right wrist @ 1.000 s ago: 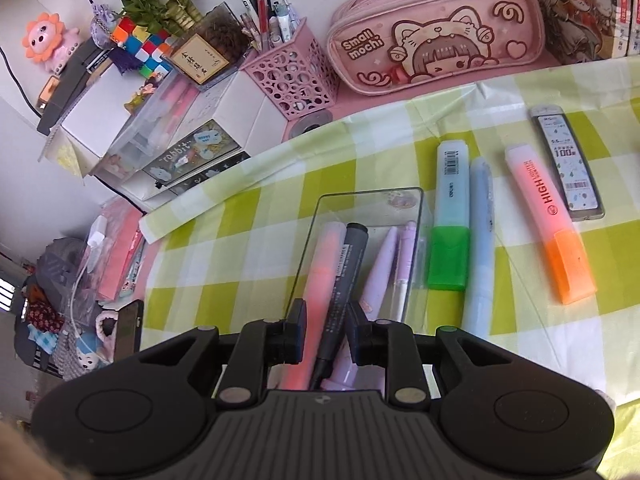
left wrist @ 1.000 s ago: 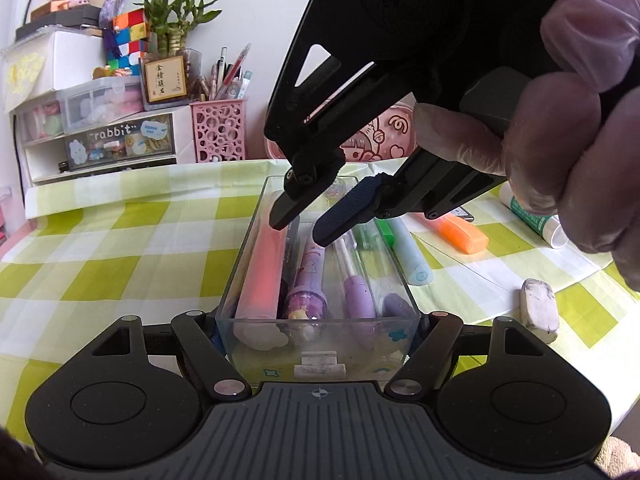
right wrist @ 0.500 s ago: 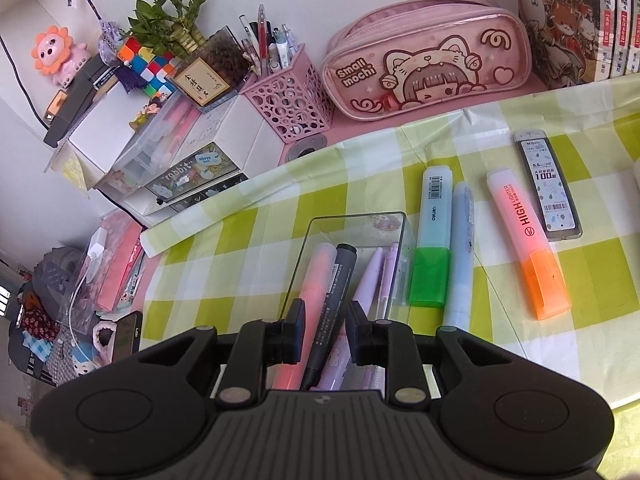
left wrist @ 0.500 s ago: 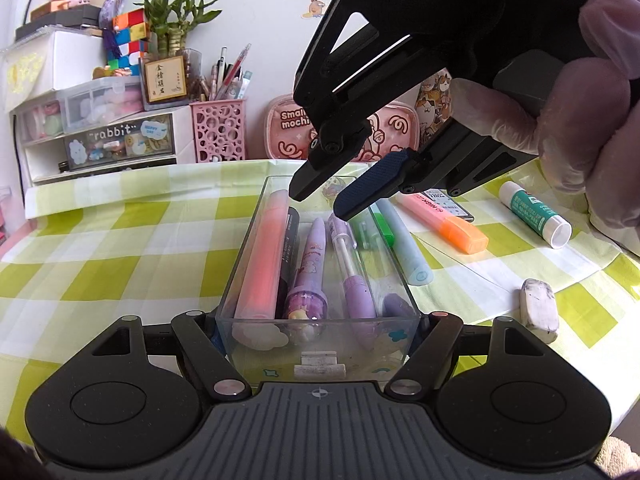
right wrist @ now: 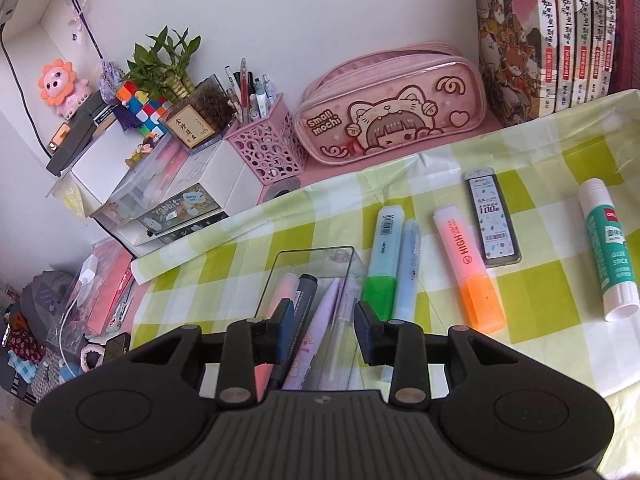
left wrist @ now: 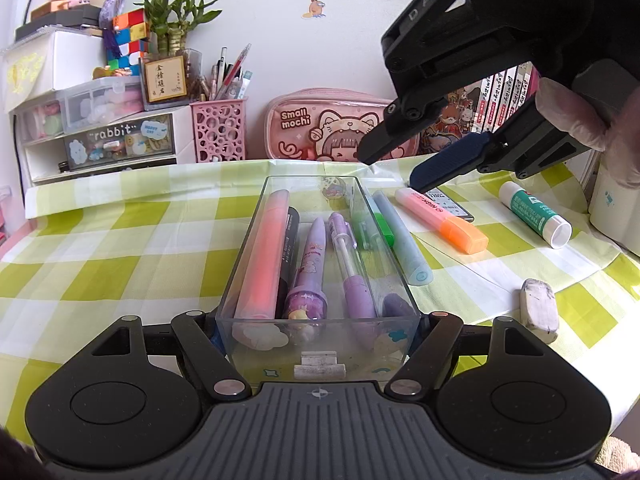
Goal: Organize stationery
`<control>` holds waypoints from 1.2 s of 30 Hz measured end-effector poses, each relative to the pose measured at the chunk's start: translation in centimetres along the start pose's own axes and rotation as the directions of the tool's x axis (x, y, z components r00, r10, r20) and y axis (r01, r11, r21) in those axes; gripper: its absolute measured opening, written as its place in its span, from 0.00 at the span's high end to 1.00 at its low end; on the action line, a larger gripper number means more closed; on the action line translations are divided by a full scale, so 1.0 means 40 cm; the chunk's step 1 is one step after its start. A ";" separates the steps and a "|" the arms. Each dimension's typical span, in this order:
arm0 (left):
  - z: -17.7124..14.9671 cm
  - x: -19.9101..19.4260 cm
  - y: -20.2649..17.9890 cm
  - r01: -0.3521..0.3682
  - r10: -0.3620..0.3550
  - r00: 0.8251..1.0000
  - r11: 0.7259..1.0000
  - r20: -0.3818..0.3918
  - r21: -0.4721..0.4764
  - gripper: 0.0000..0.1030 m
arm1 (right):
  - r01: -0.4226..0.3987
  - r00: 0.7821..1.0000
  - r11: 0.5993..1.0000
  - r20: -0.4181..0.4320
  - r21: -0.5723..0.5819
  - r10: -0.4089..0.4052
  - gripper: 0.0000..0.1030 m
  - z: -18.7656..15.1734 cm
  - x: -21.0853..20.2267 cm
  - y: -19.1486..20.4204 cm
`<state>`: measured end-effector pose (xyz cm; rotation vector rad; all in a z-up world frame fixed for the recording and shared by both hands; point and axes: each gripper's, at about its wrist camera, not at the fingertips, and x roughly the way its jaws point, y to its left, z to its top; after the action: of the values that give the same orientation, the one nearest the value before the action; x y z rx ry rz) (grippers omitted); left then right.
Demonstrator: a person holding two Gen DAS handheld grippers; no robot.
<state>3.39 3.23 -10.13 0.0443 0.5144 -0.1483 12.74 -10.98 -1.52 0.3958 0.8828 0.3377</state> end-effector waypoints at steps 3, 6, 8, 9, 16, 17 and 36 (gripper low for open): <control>0.000 0.000 0.000 0.000 0.000 1.000 1.000 0.000 0.000 0.28 | 0.016 1.000 1.000 0.022 0.010 -0.016 0.62 -0.001 -0.008 -0.022; 0.000 0.000 0.000 0.000 0.000 1.000 1.000 0.000 0.000 0.28 | 0.038 0.999 0.999 0.038 0.010 -0.039 0.62 -0.005 -0.007 -0.037; 0.000 0.000 0.000 0.000 0.000 1.000 1.000 0.000 0.000 0.28 | 0.060 0.997 0.998 0.047 -0.001 -0.060 0.62 -0.008 -0.001 -0.043; 0.000 0.000 0.000 0.000 0.000 1.000 1.000 0.000 0.000 0.28 | 0.072 0.996 0.997 0.052 -0.012 -0.071 0.62 -0.011 0.003 -0.045; 0.000 0.000 0.000 0.000 0.000 1.000 1.000 0.000 0.000 0.28 | 0.100 0.995 0.993 0.030 -0.068 -0.098 0.62 -0.034 0.046 -0.059; 0.000 0.000 0.000 0.000 0.000 1.000 1.000 0.000 0.000 0.28 | 0.101 0.995 0.992 0.025 -0.076 -0.099 0.62 -0.037 0.052 -0.060; 0.000 0.000 0.000 0.000 0.000 1.000 1.000 0.000 0.000 0.28 | 0.174 0.982 0.945 -0.028 -0.279 -0.189 0.78 -0.087 0.066 -0.036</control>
<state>3.39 3.23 -10.13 0.0441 0.5143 -0.1484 11.72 -10.39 -5.97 0.0465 0.9037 0.2967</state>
